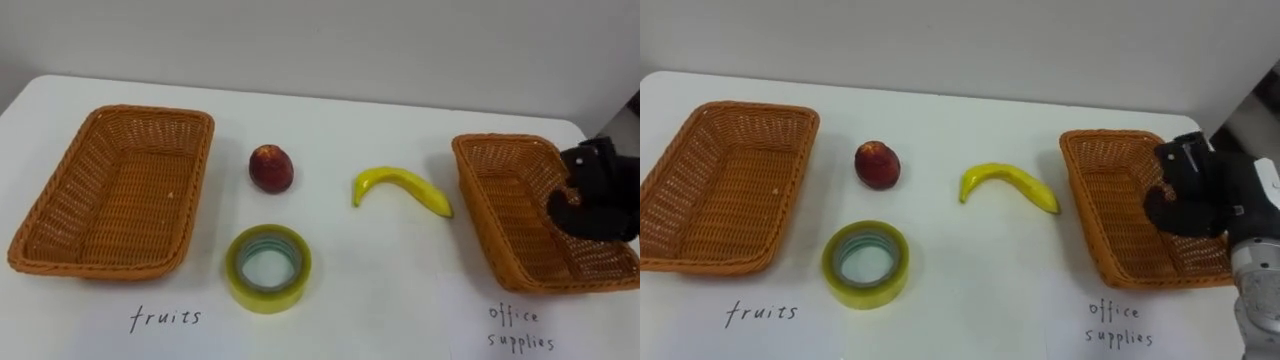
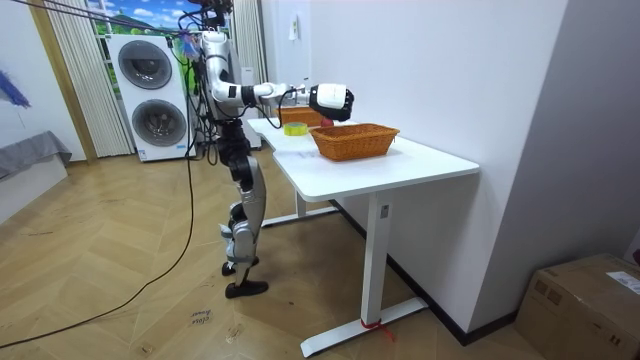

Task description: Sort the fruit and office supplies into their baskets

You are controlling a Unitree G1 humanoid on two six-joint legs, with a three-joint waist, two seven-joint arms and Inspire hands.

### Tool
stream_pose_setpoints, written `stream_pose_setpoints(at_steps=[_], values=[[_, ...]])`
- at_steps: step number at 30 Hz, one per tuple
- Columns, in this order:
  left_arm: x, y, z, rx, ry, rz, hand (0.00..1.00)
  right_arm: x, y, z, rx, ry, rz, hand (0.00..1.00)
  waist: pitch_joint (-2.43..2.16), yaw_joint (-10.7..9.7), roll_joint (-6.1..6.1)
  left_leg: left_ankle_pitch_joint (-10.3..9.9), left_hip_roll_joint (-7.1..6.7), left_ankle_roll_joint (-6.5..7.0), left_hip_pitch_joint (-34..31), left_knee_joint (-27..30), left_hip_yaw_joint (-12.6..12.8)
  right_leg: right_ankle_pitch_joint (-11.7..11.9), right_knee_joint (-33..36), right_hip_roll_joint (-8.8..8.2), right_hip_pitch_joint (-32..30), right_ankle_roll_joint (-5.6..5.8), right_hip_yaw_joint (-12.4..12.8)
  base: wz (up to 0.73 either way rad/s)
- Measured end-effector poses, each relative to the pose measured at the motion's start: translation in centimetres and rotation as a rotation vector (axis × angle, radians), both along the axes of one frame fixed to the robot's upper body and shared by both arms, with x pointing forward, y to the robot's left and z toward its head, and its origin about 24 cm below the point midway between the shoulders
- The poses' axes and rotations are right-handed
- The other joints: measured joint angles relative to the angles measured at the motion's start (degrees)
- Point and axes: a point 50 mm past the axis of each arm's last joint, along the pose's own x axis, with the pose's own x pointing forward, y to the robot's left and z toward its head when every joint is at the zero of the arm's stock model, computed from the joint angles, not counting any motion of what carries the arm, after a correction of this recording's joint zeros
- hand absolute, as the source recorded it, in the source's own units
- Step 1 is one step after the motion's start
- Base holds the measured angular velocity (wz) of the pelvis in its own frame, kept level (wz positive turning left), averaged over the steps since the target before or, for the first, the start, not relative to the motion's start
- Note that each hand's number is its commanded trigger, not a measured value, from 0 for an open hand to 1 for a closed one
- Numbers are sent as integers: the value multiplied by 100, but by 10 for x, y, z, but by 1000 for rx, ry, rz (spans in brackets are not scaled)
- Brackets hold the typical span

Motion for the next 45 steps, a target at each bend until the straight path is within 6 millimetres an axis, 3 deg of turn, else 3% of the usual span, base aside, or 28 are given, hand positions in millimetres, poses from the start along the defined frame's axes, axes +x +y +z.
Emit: stream_pose_setpoints(at_steps=[6, 45], values=[[1, -1, 0, -5, 5, -17, 0, 2, 7, -4, 7, 21, 38, 0, -1, -4, 26, 0, -2, 0, -37, 7, -25, 1, 1, -1, -17, 1, -19, 0], [1, 2, 1, 3, 11, -9, 0, 3, 6, -2, 1, 11, 32, 0, -1, 20, -24, 1, -6, 0, -41, 0, -33, 0, -3, -2, -51, 3, -5, 0]])
